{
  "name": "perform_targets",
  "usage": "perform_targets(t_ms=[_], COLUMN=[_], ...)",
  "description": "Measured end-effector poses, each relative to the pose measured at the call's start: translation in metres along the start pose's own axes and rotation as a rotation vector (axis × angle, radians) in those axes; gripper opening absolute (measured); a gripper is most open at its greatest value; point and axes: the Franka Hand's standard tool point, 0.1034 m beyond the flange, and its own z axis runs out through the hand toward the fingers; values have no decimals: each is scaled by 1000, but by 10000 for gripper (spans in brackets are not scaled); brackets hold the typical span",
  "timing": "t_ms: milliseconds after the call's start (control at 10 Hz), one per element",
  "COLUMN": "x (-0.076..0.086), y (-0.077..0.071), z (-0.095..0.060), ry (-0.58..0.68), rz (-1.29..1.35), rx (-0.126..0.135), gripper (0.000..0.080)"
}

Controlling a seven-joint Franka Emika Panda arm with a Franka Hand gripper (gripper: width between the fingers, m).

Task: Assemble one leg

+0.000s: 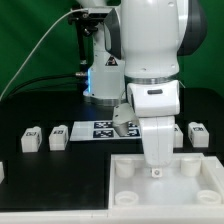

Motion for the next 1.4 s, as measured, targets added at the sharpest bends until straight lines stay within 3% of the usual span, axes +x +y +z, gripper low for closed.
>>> perform_targets(t_ms=[300,600,800,900,1100,1400], x=[0,25,54,72,89,91], y=[0,-8,-16,-24,-39,-40], z=[-1,-36,-62,-66,-61,-61], ry=[0,1,9,24,52,70], rz=[14,233,532,691,919,1200], rx=[-2,-43,-57,-56,-43,-21], gripper=[649,649,649,649,649,649])
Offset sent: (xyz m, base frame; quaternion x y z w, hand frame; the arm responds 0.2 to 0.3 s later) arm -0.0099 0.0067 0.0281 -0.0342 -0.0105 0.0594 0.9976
